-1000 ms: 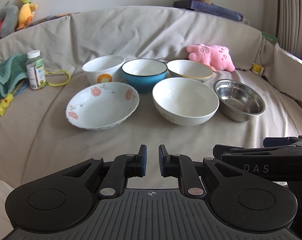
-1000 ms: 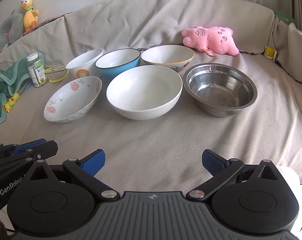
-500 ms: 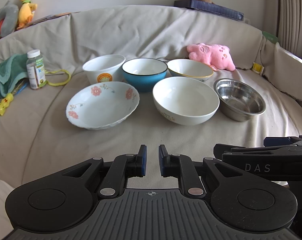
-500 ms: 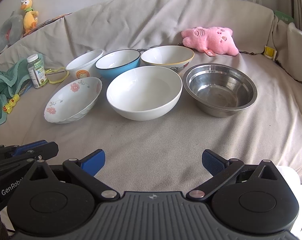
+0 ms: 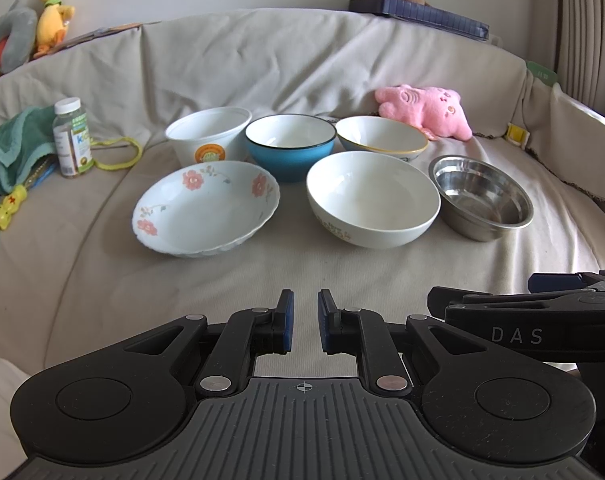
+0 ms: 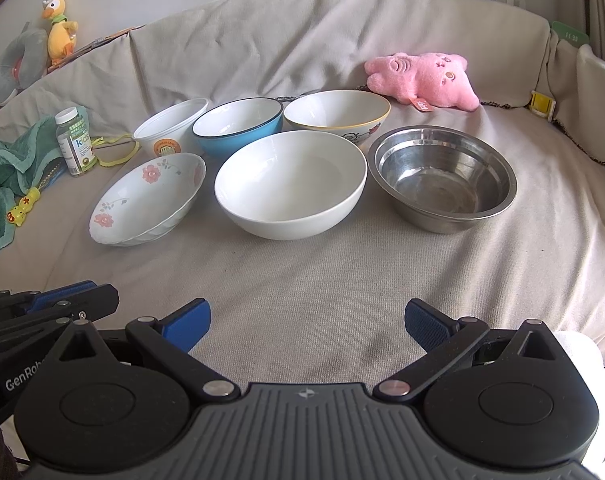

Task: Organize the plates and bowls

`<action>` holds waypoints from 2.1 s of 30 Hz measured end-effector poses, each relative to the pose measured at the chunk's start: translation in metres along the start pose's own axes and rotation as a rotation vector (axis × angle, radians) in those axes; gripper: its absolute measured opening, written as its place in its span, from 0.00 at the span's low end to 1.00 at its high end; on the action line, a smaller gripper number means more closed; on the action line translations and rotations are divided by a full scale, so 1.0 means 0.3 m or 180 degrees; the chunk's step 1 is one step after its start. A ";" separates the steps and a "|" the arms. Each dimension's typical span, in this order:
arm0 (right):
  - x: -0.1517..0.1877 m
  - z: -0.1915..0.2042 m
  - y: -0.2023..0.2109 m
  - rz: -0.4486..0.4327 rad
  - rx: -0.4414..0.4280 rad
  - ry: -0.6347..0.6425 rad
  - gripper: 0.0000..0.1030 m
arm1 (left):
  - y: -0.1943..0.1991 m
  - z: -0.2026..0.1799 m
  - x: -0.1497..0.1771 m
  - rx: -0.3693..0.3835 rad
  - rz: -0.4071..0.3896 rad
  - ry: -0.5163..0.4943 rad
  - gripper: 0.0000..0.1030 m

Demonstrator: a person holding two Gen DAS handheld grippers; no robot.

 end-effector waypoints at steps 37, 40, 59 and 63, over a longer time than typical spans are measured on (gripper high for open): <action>-0.201 -0.040 -0.156 -0.0067 0.0607 0.0671 1.00 | -0.321 0.084 -0.132 0.1139 0.0539 0.0183 0.17; -0.290 -0.051 -0.201 -0.0074 0.0744 0.0756 1.00 | -0.388 0.100 -0.148 0.1163 0.0706 0.0082 0.17; -0.644 0.295 -0.737 0.1280 -0.0955 0.0266 0.80 | -0.704 0.684 -0.248 0.0215 0.0656 0.1537 0.17; -0.630 0.316 -0.815 0.1426 -0.0749 0.0275 0.80 | -0.741 0.695 -0.208 0.0262 0.0725 0.1630 0.17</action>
Point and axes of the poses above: each gripper's, at about its wrist camera, not at the fingertips, and y roughly against the way its jaws point, z to its left, x to its underside, the point moved 2 cm from there along -y, roughly the way its jaws point, and after that the axes turned 13 degrees about -x, right-handed, at the moved point
